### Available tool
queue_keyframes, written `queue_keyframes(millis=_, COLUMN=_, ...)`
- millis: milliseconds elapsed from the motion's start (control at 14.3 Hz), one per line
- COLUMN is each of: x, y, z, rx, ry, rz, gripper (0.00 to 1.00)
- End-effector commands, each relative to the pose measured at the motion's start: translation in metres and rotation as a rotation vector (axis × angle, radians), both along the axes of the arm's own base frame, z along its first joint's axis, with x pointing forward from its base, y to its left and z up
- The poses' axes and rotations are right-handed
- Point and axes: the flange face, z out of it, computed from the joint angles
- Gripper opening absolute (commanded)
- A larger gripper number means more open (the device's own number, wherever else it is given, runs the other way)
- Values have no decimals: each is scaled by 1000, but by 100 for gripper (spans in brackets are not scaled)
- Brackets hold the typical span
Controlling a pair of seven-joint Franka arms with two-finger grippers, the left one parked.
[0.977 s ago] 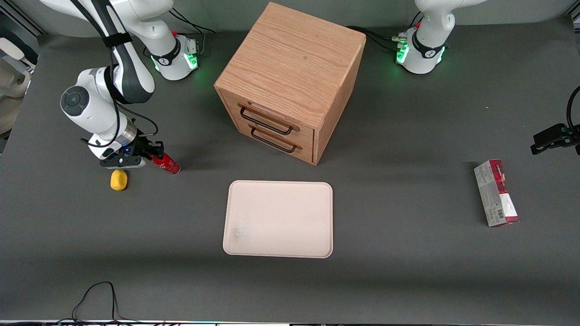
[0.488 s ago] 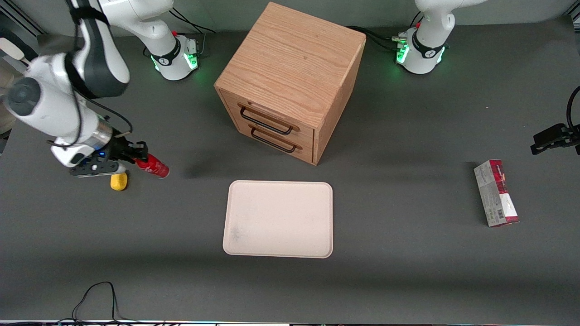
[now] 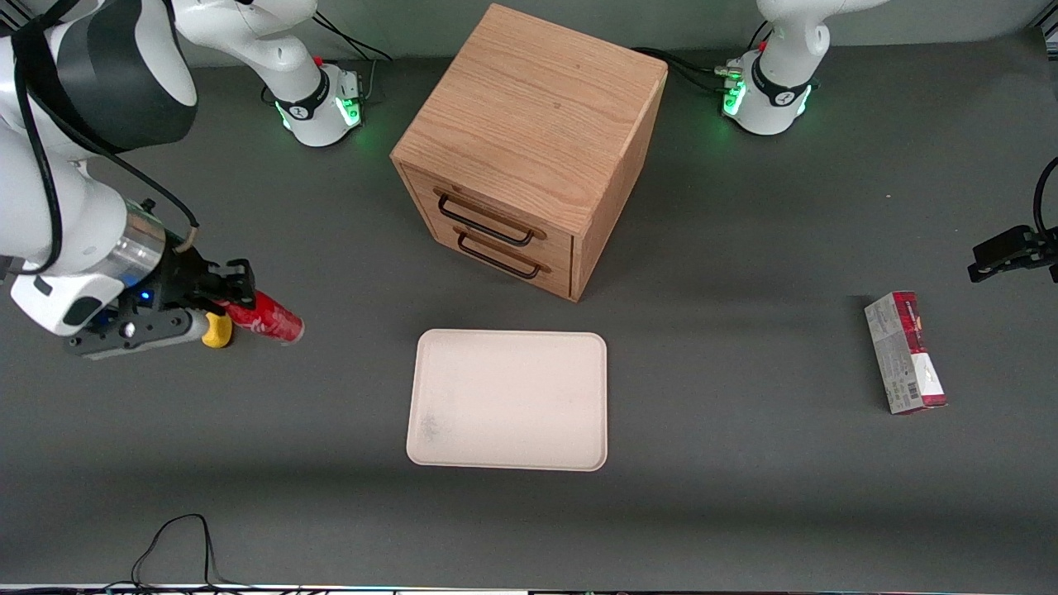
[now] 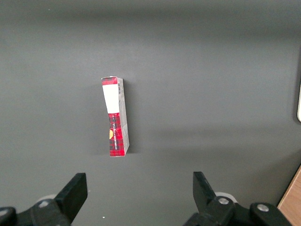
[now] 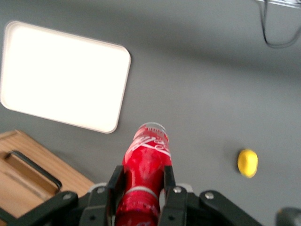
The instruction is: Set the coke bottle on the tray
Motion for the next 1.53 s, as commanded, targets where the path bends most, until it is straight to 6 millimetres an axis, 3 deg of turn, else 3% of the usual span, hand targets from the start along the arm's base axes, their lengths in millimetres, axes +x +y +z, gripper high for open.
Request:
queue_keyframes(millis=0, x=37, y=44, z=-20, rx=61, ry=-54, rz=75, gripper=0)
queue_keyframes(millis=349, x=77, y=113, z=-155, rx=31, ry=-96, rz=136, gripper=0)
queue_keyframes(millis=488, x=81, y=134, z=-198, rx=23, ry=-124, rz=120, gripper=0)
queue_keyframes(millis=767, x=81, y=139, z=-256, rx=24, ry=-120, rz=122, gripper=6)
queue_keyframes(millis=837, x=82, y=138, z=-263, rx=25, ry=-121, rz=120, gripper=6)
queue_keyframes(millis=907, x=81, y=139, z=-266, rx=30, ry=-124, rz=118, gripper=14)
queue_keyframes(millis=977, x=81, y=138, z=-269, rx=32, ry=-120, rz=102, gripper=72)
queue_keyframes(millis=1047, x=83, y=136, z=-269, rx=36, ry=-131, rz=76, gripper=100)
queue_keyframes(millis=1256, x=85, y=130, z=-263, rx=42, ry=-141, rz=58, gripper=100)
queue_keyframes(millis=1465, x=73, y=118, z=-213, rx=21, ry=-115, rz=-18, gripper=100)
